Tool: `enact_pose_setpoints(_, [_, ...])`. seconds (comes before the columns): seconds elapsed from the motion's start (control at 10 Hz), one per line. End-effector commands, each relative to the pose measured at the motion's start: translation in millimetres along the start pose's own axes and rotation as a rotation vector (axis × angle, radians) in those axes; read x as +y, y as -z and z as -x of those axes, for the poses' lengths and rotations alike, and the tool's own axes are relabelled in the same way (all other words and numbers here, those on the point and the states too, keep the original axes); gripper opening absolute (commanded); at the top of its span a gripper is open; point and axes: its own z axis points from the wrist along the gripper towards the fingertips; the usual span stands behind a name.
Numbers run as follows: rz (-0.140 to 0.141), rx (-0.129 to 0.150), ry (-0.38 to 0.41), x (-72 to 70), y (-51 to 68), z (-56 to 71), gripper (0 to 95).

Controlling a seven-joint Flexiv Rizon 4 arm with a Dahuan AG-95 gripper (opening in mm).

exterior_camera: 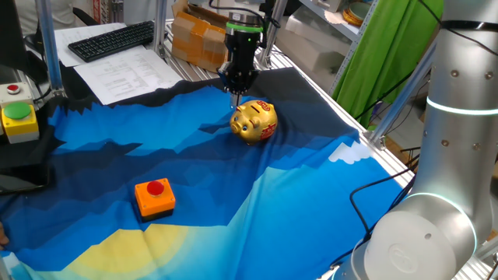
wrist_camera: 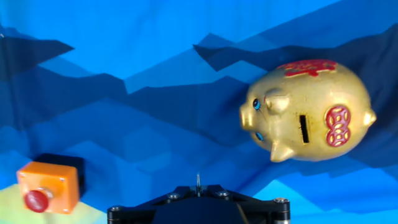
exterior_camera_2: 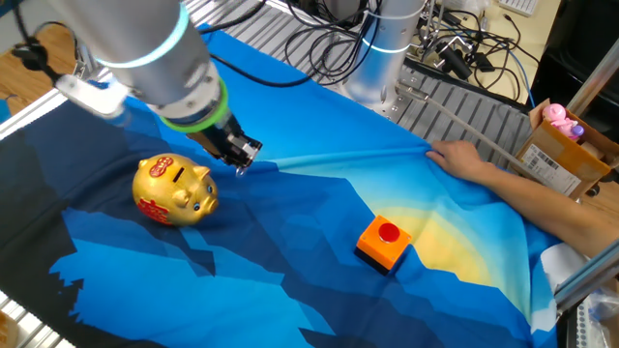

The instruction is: Drop coins into a piggy bank

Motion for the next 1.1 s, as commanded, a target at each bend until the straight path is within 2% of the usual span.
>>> enact_pose_setpoints(0.1, [0.025, 0.008, -0.07, 0.3, -1.6, -1.8, 0.0])
enact_pose_setpoints(0.3, [0.022, 0.006, -0.09, 0.3, -1.6, -1.8, 0.0])
enact_pose_setpoints(0.5, [0.007, -0.001, -0.059, 0.3, -1.6, -1.8, 0.0])
enact_pose_setpoints(0.6, [-0.057, -0.011, 0.017, 0.3, -1.6, -1.8, 0.0])
enact_pose_setpoints(0.7, [-0.123, -0.009, 0.084, -0.4, -1.0, -0.7, 0.0])
enact_pose_setpoints(1.0, [-0.184, -0.015, 0.161, -6.1, -1.0, 1.6, 0.0])
enact_pose_setpoints(1.1, [-0.232, -0.021, 0.203, -11.2, 0.7, 3.6, 0.0])
